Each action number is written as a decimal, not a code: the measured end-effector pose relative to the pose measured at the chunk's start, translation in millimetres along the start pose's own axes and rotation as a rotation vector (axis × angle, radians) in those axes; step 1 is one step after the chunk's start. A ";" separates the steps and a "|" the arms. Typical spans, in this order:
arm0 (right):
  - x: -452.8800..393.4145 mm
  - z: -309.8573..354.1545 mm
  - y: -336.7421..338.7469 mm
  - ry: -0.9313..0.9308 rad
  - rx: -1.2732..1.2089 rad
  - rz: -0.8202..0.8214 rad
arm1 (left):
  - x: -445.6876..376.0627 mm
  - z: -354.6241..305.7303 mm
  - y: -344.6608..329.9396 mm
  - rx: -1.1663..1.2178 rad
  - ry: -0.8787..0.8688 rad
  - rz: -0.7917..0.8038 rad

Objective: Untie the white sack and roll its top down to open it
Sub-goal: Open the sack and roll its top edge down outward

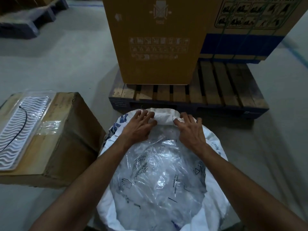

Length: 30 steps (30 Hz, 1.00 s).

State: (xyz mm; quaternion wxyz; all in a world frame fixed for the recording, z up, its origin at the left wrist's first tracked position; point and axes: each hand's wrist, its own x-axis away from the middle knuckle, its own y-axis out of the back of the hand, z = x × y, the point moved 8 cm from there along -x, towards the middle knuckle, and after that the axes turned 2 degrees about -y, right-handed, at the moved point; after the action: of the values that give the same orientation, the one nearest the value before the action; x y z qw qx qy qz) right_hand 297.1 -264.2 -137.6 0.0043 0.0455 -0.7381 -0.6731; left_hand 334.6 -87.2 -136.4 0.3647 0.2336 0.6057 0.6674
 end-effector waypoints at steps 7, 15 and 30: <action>7.3 -45.1 -0.2 0.002 0.202 0.133 | 10.3 39.6 -5.6 -0.157 0.160 0.207; 45.3 -24.1 -14.4 -0.030 -0.017 0.220 | 18.1 28.5 4.0 -0.030 0.221 0.319; 147.4 -24.8 17.6 -0.058 -0.149 0.108 | 117.2 -4.4 40.0 0.144 0.473 0.178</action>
State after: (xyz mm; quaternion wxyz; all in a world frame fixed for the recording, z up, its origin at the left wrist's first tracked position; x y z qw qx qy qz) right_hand 150.9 -298.0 -125.8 0.0225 -0.0145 -0.6872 -0.7260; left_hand 249.9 0.2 -113.2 0.1352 0.1489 0.6970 0.6882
